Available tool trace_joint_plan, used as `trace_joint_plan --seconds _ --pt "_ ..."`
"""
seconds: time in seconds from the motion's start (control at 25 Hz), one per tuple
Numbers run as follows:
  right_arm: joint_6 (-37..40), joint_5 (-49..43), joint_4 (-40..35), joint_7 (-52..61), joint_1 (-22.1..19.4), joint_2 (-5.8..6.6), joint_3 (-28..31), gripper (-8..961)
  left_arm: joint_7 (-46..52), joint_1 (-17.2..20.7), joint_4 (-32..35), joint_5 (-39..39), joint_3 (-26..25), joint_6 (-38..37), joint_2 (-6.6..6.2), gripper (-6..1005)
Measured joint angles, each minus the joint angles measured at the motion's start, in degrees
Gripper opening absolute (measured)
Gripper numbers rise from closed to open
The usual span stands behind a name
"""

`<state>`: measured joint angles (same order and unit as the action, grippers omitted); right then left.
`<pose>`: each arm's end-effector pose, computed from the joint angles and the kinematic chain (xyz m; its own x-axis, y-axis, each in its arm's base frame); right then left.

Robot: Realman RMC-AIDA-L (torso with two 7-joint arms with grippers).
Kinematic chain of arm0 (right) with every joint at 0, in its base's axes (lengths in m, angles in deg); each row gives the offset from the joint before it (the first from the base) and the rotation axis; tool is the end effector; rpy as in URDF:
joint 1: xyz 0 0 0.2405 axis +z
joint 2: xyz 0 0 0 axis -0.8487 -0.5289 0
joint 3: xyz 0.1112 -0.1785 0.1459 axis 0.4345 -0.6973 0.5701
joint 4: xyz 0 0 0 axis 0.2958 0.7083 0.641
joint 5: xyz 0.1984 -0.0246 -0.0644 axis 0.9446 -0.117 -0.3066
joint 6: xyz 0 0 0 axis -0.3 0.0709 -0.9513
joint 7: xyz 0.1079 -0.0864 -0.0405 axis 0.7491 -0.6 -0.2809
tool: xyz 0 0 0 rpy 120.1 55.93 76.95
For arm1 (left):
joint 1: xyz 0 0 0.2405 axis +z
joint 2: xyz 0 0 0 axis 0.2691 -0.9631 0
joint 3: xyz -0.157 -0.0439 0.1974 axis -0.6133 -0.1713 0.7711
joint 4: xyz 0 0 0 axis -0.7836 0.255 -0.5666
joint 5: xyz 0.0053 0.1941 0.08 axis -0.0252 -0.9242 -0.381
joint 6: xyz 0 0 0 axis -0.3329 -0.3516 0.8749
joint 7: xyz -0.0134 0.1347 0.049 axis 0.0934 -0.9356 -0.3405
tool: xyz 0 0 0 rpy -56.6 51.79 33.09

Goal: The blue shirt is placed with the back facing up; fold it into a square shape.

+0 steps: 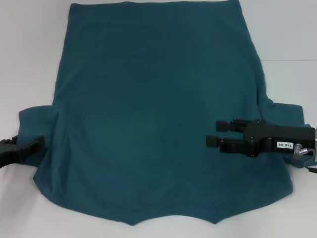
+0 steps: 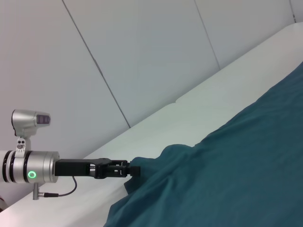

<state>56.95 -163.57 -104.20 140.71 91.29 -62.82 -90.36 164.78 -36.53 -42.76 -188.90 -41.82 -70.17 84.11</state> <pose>0.2559 0.3408 -0.0072 0.6833 -0.5000 -0.5321 -0.6045 -0.7961 -0.0283 -0.3807 0.3098 0.0300 0.5001 0.5399 0.6771 0.8638 -0.2551 -0.4345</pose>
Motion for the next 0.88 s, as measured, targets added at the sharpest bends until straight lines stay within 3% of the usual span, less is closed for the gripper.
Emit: trace_joint_plan --seconds 0.12,0.32,0.64,0.88 --pt "0.1 0.0 0.0 0.0 0.0 -0.02 0.1 775 0.1 0.0 0.1 -0.1 0.2 0.0 0.00 775" --pt "0.4 0.0 0.0 0.0 -0.1 -0.12 0.3 775 0.3 -0.1 0.2 -0.1 0.1 0.0 0.00 551" --pt "0.3 0.0 0.1 0.0 -0.2 -0.36 0.5 776 0.4 -0.5 0.6 -0.4 0.3 0.6 -0.26 334" --pt "0.2 0.1 0.1 0.3 0.0 -0.75 0.5 775 0.4 -1.0 1.4 -0.8 0.3 3.0 -0.40 74"
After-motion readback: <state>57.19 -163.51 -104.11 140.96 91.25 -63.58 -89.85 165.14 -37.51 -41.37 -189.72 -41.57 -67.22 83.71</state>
